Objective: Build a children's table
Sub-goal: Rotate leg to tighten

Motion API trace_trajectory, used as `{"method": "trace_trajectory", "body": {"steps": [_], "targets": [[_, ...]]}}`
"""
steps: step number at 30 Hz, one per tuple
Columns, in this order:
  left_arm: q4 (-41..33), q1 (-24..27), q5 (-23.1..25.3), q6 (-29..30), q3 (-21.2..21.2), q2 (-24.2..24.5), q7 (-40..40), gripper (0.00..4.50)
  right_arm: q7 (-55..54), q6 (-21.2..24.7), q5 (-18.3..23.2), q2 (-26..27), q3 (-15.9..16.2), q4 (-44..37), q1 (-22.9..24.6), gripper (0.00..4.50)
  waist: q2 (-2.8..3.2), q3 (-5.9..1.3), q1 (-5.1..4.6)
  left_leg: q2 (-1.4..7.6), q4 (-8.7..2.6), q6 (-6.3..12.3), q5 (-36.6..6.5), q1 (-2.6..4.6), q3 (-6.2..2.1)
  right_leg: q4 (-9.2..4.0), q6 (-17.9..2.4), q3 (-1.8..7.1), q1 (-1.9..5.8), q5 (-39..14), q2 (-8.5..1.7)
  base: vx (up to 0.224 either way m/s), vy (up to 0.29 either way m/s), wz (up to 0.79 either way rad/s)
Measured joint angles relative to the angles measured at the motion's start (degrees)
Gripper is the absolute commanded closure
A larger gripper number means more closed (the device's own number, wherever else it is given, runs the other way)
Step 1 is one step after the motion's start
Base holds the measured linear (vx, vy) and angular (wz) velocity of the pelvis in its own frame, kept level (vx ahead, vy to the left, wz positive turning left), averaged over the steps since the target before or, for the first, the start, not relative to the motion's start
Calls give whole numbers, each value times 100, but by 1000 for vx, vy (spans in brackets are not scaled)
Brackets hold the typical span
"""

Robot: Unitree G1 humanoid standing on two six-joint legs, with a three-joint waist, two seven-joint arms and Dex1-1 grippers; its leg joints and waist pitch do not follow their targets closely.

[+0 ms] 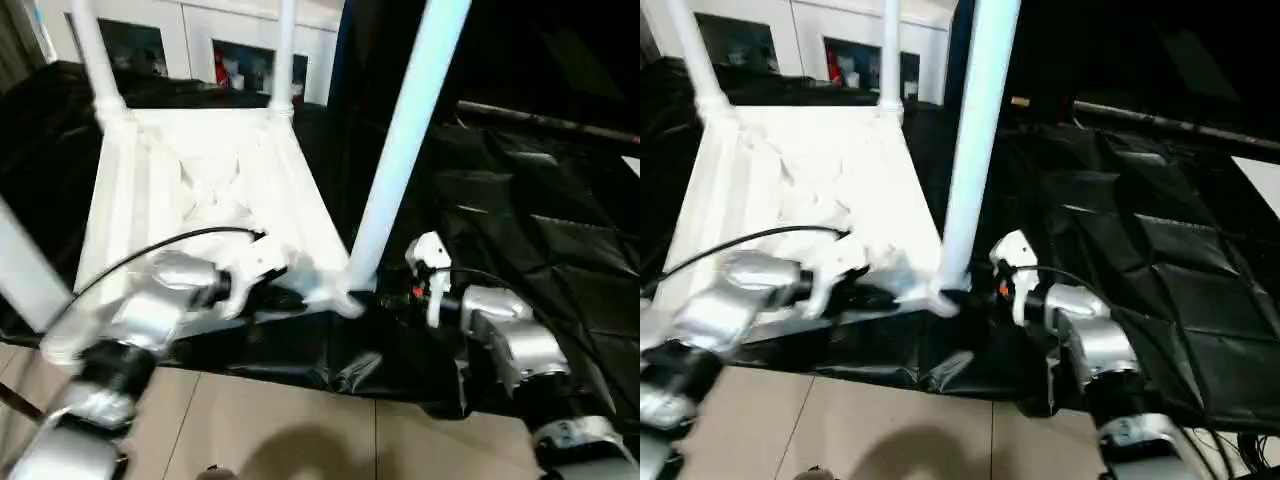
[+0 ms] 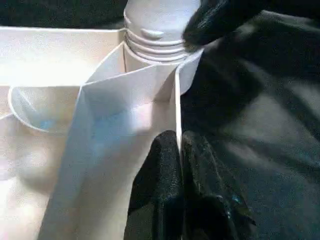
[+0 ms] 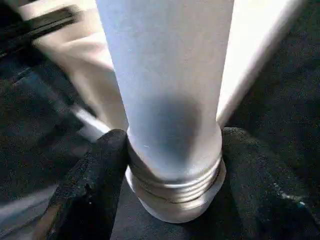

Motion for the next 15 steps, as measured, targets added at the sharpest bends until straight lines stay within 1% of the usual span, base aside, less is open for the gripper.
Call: {"method": "trace_trajectory", "body": {"steps": [2,3,4,5,7,8,12,13,14,15], "targets": [[240,-145,135,4,0,-267,413,450,-578,48,-2,173,-153,102,-52,185,6,-3,1,-1,-1,0,0,1,0,0,25,1,0,-5,-4,0,0,0],[460,-257,160,29,13,-450,678,450,-930,114,-22,283,-253,124,-57,185,10,-3,20,-1,-2,0,0,1,-2,-1,28,0,9,-5,-4,0,0,0],[664,-388,219,66,18,-638,964,450,-1379,139,-83,461,-379,170,-117,185,16,-7,18,-1,0,0,0,7,-2,2,30,0,11,-3,-4,0,0,0],[851,-505,246,106,24,-827,1257,450,-1818,163,-172,561,-431,211,-203,185,18,-7,18,-5,0,0,1,0,0,1,33,3,2,1,-11,0,0,0],[1043,-612,295,130,24,-1041,1555,450,-2269,130,-245,695,-519,250,-224,185,28,-11,24,-9,0,0,1,0,0,0,35,3,7,3,-18,0,0,0],[1121,-662,313,128,24,-1112,1649,450,-2416,76,-266,751,-560,264,-228,185,34,-14,31,-16,0,0,1,-3,0,0,37,3,5,3,-24,0,0,0],[1221,-708,361,26,26,-1160,1667,450,-2419,-66,-271,757,-579,291,-201,185,50,-17,62,-18,-1,1,1,-7,0,-1,24,3,5,12,-26,0,0,0],[1232,-707,362,-6,25,-1159,1663,450,-2407,-84,-275,753,-578,290,-195,150,55,-19,63,-20,-1,2,1,-7,0,-1,24,3,4,12,-28,0,0,0],[1234,-706,363,-40,19,-1146,1614,450,-2358,-124,-269,739,-578,287,-172,130,59,-18,61,-26,-4,2,1,-7,0,-1,25,2,3,11,-30,0,0,0],[1234,-704,364,-73,14,-1121,1567,450,-2309,-130,-264,732,-578,281,-163,130,59,-18,60,-27,-6,2,1,-8,0,-1,25,2,1,11,-29,0,0,0]]}}
